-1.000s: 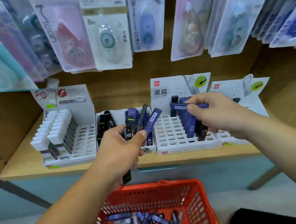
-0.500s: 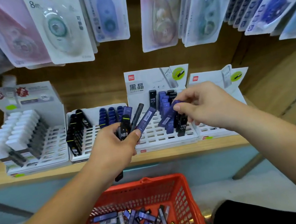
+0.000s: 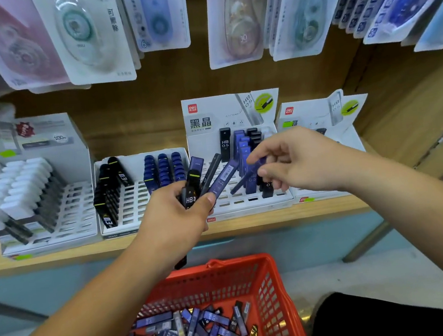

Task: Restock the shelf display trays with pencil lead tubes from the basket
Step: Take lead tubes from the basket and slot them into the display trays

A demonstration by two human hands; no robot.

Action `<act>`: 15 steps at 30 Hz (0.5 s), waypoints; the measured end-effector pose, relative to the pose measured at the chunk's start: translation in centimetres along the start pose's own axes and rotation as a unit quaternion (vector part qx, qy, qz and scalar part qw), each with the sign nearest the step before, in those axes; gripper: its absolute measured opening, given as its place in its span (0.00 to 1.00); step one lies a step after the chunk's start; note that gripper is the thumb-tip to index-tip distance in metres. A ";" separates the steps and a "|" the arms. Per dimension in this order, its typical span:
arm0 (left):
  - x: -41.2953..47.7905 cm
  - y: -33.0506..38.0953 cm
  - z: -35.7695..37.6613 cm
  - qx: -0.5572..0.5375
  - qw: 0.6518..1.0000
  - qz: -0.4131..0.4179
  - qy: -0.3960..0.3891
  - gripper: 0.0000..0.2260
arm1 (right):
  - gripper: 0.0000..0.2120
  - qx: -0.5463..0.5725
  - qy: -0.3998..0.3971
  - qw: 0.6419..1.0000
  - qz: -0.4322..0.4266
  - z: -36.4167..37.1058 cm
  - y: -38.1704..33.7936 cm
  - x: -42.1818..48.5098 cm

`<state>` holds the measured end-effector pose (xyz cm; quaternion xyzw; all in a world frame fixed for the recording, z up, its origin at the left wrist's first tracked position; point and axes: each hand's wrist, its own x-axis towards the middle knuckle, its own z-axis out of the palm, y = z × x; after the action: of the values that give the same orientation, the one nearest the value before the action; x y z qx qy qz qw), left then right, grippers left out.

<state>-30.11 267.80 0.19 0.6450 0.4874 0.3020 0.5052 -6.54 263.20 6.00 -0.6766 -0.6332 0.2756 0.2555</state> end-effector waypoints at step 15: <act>-0.2 -0.2 0.6 -0.040 0.999 -0.033 -0.015 0.08 | 0.08 -0.055 0.076 0.996 -0.014 0.1 0.3 0.3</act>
<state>-29.74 267.37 -0.15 0.6120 0.4887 0.2948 0.5475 -6.40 263.47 5.71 -0.6995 -0.6356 0.1850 0.2692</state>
